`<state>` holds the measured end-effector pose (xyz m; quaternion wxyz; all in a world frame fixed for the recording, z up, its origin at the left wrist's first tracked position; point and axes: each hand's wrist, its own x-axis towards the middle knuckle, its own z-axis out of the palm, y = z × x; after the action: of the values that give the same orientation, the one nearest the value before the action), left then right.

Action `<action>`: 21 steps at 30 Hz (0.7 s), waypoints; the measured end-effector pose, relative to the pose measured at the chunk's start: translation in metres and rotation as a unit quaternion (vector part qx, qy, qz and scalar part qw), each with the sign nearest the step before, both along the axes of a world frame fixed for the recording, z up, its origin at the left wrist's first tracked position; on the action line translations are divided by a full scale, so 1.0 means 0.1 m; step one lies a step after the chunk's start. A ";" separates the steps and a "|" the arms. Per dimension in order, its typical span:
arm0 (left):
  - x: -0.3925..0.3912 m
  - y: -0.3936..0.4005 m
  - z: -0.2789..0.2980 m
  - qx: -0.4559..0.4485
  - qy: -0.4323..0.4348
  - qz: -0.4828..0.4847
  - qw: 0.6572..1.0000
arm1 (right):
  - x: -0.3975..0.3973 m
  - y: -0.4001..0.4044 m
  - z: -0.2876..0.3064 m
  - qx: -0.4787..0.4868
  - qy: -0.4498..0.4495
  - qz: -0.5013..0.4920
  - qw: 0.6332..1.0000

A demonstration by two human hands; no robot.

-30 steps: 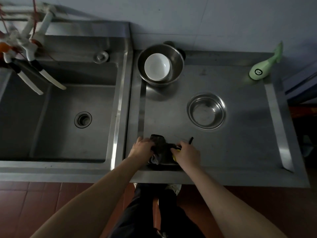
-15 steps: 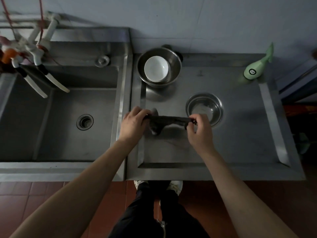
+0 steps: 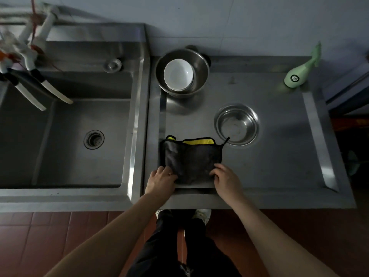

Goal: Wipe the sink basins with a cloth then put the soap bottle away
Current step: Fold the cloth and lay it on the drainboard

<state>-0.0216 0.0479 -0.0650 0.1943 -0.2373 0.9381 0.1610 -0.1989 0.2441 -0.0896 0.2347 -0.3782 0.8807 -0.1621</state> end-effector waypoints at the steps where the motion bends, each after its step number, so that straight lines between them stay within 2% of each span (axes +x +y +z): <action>1: 0.02 0.06 -0.03 0.005 -0.007 0.015 1.000 | 0.02 0.02 -0.03 -0.013 -0.017 -0.025 0.999; 5: 0.06 0.16 -0.13 -0.004 0.012 0.049 0.999 | 0.06 -0.01 -0.05 -0.062 -0.069 -0.214 0.973; 9: 0.04 0.15 -0.18 0.033 0.037 0.067 0.997 | 0.05 -0.19 -0.02 -0.034 -0.185 -0.350 0.918; 13: 0.03 0.12 -0.21 0.077 0.036 0.083 0.993 | 0.05 -0.38 0.01 -0.035 -0.232 -0.410 0.881; 16: 0.01 0.13 -0.21 0.083 0.045 0.095 0.991 | 0.04 -0.49 -0.03 -0.014 -0.256 -0.399 0.880; 18: -0.03 0.16 -0.21 0.084 0.069 0.101 0.989 | 0.02 -0.52 -0.01 -0.007 -0.278 -0.394 0.876; 21: -0.15 0.25 -0.20 0.093 0.128 0.095 0.983 | -0.04 -0.52 0.08 -0.027 -0.330 -0.417 0.847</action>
<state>-0.0362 0.0728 -0.0847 0.0776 -0.2839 0.9091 0.2948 -0.2029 0.1926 -0.0811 0.4114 0.0940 0.8216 -0.3833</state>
